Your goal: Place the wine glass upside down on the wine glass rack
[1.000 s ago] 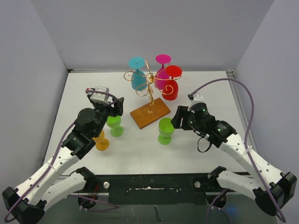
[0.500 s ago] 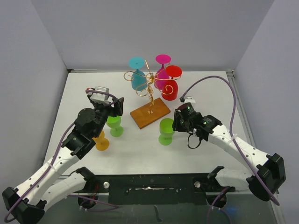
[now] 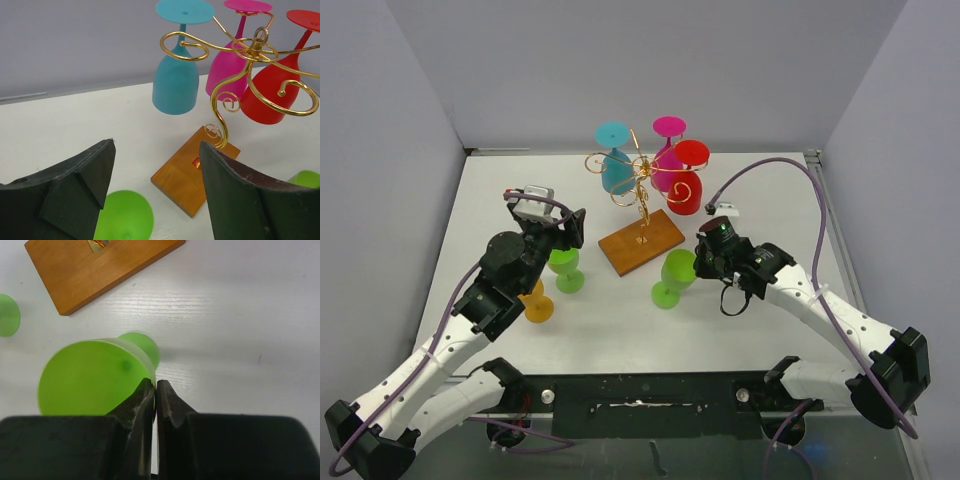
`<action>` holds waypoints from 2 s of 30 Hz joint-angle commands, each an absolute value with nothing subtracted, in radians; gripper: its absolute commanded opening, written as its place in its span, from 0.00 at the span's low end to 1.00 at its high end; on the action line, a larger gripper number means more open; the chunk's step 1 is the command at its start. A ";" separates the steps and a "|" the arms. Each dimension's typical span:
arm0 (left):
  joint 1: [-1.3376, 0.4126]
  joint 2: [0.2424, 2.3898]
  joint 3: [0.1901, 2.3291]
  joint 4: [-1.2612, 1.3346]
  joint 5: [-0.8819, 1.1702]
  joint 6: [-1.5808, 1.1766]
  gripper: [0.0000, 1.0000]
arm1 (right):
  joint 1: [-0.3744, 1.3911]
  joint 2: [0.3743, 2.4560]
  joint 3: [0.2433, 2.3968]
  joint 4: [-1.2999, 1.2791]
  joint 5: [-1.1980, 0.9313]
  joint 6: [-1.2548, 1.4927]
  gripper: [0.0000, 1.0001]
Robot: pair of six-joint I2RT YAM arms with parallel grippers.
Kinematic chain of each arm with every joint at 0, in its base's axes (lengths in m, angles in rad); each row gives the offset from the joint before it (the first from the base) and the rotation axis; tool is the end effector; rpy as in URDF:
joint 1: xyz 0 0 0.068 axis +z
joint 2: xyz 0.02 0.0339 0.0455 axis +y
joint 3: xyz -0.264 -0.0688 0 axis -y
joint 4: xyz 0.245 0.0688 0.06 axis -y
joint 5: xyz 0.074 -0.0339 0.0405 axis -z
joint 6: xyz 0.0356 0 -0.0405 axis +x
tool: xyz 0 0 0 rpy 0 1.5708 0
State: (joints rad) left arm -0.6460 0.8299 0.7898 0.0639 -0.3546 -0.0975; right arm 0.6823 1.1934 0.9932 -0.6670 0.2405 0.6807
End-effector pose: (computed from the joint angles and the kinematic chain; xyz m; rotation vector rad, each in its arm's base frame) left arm 0.1642 -0.1083 0.3610 0.1442 1.5502 -0.3140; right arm 0.1955 0.1479 0.2862 0.1058 2.4298 0.3338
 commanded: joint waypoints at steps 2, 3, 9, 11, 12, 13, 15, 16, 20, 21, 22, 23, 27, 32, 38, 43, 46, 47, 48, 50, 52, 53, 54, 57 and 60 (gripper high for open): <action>-0.643 0.829 0.796 0.123 -0.350 -0.098 0.67 | 0.687 1.162 1.026 -0.580 0.225 0.650 0.00; -0.642 0.832 0.801 0.121 -0.347 -0.101 0.67 | 0.687 1.149 1.018 -0.560 0.216 0.644 0.00; -0.643 0.857 0.841 0.087 -0.300 -0.121 0.67 | 0.704 1.070 0.998 -0.354 0.138 0.592 0.00; -0.641 0.866 0.871 0.061 -0.293 -0.141 0.68 | 0.725 1.066 1.016 -0.303 0.122 0.549 0.00; -0.641 0.869 0.891 0.040 -0.290 -0.148 0.69 | 0.733 1.065 1.021 -0.267 0.098 0.527 0.00; -0.641 0.869 0.903 0.023 -0.290 -0.157 0.70 | 0.740 1.063 1.025 -0.242 0.076 0.510 0.00; -0.638 0.863 0.937 -0.010 -0.292 -0.176 0.71 | 0.749 1.056 1.029 -0.193 0.028 0.481 0.00; -0.637 0.858 0.954 -0.030 -0.290 -0.188 0.71 | 0.752 1.052 1.030 -0.174 0.009 0.469 0.00; -0.628 0.831 1.031 -0.121 -0.255 -0.227 0.71 | 0.755 1.034 1.035 -0.088 -0.070 0.441 0.00; -0.628 0.821 1.044 -0.131 -0.242 -0.233 0.71 | 0.755 1.030 1.035 -0.059 -0.088 0.440 0.00; -0.629 0.808 1.053 -0.134 -0.223 -0.239 0.71 | 0.755 1.026 1.038 -0.032 -0.107 0.436 0.00; -0.628 0.794 1.059 -0.129 -0.206 -0.245 0.71 | 0.755 1.025 1.043 -0.007 -0.120 0.434 0.00; -0.628 0.732 1.060 -0.074 -0.176 -0.283 0.72 | 0.757 1.025 1.072 0.106 -0.151 0.414 0.00; -0.627 0.693 1.030 -0.010 -0.273 -0.347 0.71 | 0.758 1.040 1.122 0.284 -0.089 0.352 0.00; -0.627 0.673 1.028 0.025 -0.300 -0.456 0.71 | 0.758 1.112 1.202 0.412 -0.027 0.316 0.00; -0.628 0.673 1.024 0.084 -0.255 -0.546 0.71 | 0.758 1.153 1.213 0.524 -0.001 0.373 0.00; -0.628 0.675 1.046 0.114 -0.208 -0.581 0.71 | 0.758 1.169 1.213 0.571 0.019 0.400 0.00; -0.628 0.676 1.046 0.129 -0.204 -0.607 0.71 | 0.758 1.173 1.212 0.589 0.021 0.408 0.00; -0.629 0.678 1.043 0.142 -0.203 -0.636 0.71 | 0.759 1.178 1.212 0.602 0.020 0.417 0.00; -0.628 0.687 1.030 0.175 -0.203 -0.707 0.71 | 0.758 1.188 1.208 0.629 0.007 0.434 0.00; -0.628 0.699 1.012 0.217 -0.203 -0.778 0.71 | 0.758 1.198 1.206 0.653 -0.006 0.451 0.00; -0.627 0.706 1.003 0.240 -0.208 -0.811 0.71 | 0.758 1.203 1.206 0.662 -0.011 0.460 0.00; -0.627 0.712 0.996 0.260 -0.215 -0.847 0.71 | 0.759 1.207 1.206 0.668 -0.015 0.469 0.00; -0.627 0.735 0.976 0.328 -0.240 -0.910 0.71 | 0.759 1.210 1.197 0.689 -0.040 0.491 0.00; -0.626 0.766 0.962 0.384 -0.249 -0.951 0.70 | 0.758 1.209 1.188 0.703 -0.073 0.503 0.00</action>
State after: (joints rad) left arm -0.6327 0.7300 0.9764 0.2344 -0.2329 -0.8394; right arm 0.7536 1.2152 1.1782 0.5785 -0.0326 0.4667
